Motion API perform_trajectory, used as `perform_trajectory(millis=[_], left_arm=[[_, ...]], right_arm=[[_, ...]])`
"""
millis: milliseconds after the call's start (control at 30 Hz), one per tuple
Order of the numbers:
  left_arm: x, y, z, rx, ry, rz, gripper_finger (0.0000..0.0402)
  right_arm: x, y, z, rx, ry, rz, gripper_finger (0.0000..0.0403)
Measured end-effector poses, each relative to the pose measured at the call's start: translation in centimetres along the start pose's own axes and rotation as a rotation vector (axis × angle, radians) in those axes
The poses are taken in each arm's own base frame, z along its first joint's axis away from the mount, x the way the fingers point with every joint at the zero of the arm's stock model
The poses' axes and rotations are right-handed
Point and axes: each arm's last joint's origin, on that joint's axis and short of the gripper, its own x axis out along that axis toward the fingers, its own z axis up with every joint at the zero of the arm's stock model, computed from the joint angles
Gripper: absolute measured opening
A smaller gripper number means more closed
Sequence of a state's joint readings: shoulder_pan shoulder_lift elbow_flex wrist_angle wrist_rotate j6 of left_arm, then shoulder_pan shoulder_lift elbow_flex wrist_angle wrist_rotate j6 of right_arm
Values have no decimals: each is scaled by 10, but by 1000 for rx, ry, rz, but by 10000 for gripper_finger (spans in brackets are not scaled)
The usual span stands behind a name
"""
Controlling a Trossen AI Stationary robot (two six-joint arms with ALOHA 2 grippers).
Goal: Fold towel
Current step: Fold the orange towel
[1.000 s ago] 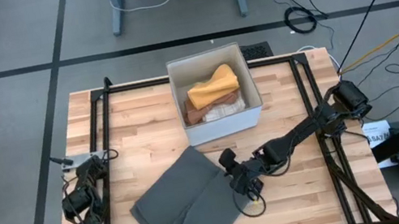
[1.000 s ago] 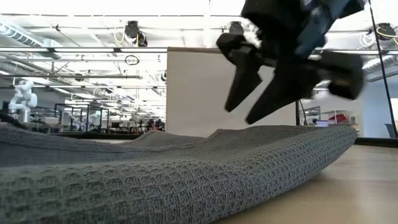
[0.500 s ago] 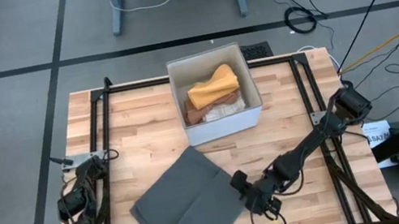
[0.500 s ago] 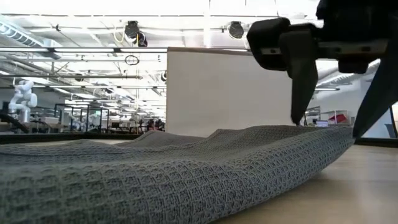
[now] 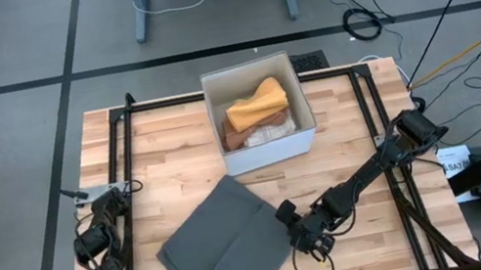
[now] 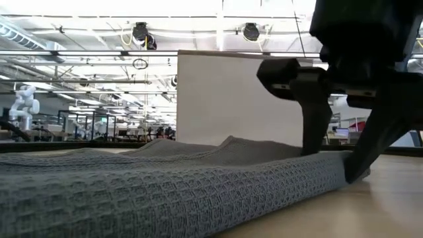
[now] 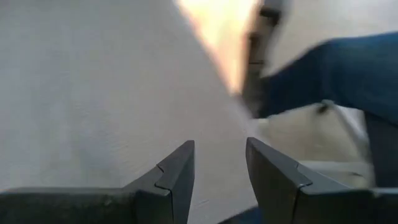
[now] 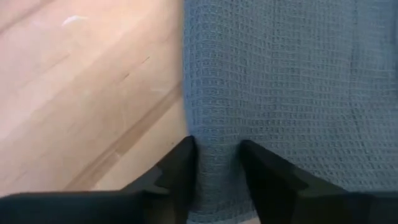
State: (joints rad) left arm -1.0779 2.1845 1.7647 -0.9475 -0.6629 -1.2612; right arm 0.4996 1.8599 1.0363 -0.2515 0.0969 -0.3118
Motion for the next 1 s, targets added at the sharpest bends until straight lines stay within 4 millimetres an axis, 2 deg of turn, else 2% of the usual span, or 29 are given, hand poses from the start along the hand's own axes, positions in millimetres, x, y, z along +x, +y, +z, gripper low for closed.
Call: perform_trajectory(millis=[167, 333, 467, 633, 800, 1000], left_arm=[[18, -12, 7, 85, -34, -169, 149], [29, -8, 14, 109, -37, -167, 149], [39, -6, 10, 112, 27, -186, 152], [63, -5, 0, 127, 124, -177, 193], [74, -3, 6, 103, 162, -192, 247], [80, 1, 13, 86, 172, -179, 247]], right_arm=[[3, 1, -1, 17, -3, 35, 85], [4, 1, 0, 17, -15, 43, 49], [4, 1, 1, 16, -23, 41, 29], [5, -1, 1, 13, -35, 38, 16], [6, -6, 0, 28, -43, 30, 13], [6, -10, -1, 31, -41, 24, 13]])
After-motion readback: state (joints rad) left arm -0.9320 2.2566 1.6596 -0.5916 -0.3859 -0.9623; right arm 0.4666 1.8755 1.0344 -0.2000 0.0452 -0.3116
